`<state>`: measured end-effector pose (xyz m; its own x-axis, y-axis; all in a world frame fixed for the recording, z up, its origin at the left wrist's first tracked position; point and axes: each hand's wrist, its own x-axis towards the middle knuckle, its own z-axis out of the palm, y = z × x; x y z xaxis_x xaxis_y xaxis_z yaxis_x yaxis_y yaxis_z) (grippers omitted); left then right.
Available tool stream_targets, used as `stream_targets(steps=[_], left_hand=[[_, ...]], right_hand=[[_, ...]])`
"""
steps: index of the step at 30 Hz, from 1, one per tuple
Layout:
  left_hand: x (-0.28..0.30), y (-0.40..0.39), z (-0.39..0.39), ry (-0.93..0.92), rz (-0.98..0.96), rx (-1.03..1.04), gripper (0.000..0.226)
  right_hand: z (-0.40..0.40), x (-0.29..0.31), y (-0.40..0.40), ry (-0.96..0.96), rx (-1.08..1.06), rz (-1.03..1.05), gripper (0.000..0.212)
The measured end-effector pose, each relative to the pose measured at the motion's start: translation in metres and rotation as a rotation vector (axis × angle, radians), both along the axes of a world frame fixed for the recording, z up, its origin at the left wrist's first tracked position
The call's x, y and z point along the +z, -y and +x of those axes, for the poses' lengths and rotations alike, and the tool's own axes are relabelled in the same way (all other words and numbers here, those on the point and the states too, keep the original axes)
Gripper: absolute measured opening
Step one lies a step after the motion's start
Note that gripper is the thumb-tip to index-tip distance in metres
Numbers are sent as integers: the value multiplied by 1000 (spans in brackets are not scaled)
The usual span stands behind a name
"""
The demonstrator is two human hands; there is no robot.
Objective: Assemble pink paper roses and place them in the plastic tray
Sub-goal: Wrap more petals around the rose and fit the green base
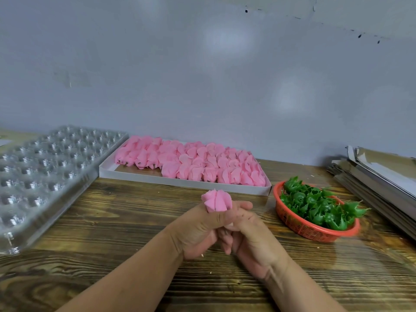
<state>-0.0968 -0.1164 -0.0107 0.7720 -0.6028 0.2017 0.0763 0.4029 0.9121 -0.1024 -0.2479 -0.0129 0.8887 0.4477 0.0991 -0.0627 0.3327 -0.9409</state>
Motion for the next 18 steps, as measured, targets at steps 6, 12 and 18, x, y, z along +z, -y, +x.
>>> stream_targets(steps=[6,12,18], left_hand=[[-3,4,3,-60,141,371,46],[-9,6,6,113,393,651,12],[-13,7,12,170,513,732,33]], right_hand=[[4,0,6,-21,-129,-204,15],[9,3,12,120,-538,-311,17],[9,10,19,419,-753,-363,22]])
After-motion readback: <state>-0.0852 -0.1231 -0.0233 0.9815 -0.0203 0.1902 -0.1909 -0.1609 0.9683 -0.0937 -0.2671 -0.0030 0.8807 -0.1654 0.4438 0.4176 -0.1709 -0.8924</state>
